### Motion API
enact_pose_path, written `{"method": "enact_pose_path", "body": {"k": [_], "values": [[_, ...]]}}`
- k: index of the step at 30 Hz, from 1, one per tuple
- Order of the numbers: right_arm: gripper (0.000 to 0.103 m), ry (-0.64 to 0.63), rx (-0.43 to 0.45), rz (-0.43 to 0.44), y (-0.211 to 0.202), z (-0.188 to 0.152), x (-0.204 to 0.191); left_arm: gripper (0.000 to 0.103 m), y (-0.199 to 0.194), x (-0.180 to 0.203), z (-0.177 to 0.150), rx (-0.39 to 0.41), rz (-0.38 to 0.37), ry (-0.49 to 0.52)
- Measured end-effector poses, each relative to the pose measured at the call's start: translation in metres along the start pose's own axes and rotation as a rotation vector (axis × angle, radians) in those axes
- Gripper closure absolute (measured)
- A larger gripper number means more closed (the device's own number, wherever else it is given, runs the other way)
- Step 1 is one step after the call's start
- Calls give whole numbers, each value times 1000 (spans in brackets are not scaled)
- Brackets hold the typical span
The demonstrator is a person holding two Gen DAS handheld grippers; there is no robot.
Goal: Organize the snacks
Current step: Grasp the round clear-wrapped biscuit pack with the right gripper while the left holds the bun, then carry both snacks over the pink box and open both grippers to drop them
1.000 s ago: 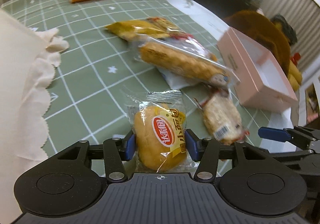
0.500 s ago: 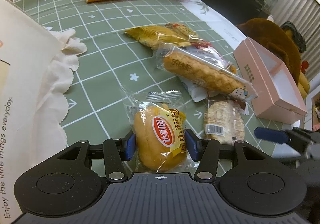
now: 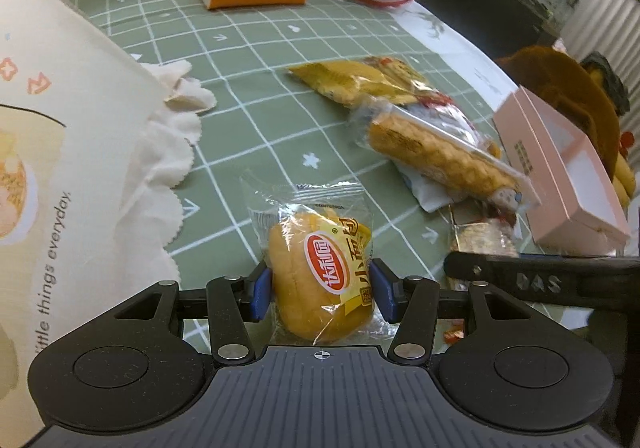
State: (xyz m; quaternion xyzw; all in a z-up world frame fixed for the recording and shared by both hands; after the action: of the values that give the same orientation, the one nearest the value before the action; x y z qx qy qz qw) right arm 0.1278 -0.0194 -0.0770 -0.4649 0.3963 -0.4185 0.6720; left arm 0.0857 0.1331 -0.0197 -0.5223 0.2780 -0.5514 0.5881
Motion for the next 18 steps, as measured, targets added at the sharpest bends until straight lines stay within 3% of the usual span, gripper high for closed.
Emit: {"method": "enact_pose_path", "body": {"k": [4,9,13,18], "values": [[25,-58,4,10,-27,-29,14,47,1,21,-12,-26,-19,65],[25,13,39,16,-68,-55,63,47,-15,71,-21,-25,-85,161],[25,64,190,-5,-138,-52,107,47,-57,137,-2,58,-170,290],[25,153,424,-74,-240,-12,167,47,-104,232,41,169,-263,481]]}}
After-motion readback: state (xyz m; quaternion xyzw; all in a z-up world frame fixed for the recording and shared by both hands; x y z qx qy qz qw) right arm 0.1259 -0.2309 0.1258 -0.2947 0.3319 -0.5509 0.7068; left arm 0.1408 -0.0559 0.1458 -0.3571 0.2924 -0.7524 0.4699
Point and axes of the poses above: each gripper's, at about its wrist camera, not at the fingertips, and y roughly the way its jaws point, x to its right, z to its top, the point moved 7 cm from there along y, roughly the way its jaws point, and after that the axes turned 14 degrees about -x, right-handed, at the moved point
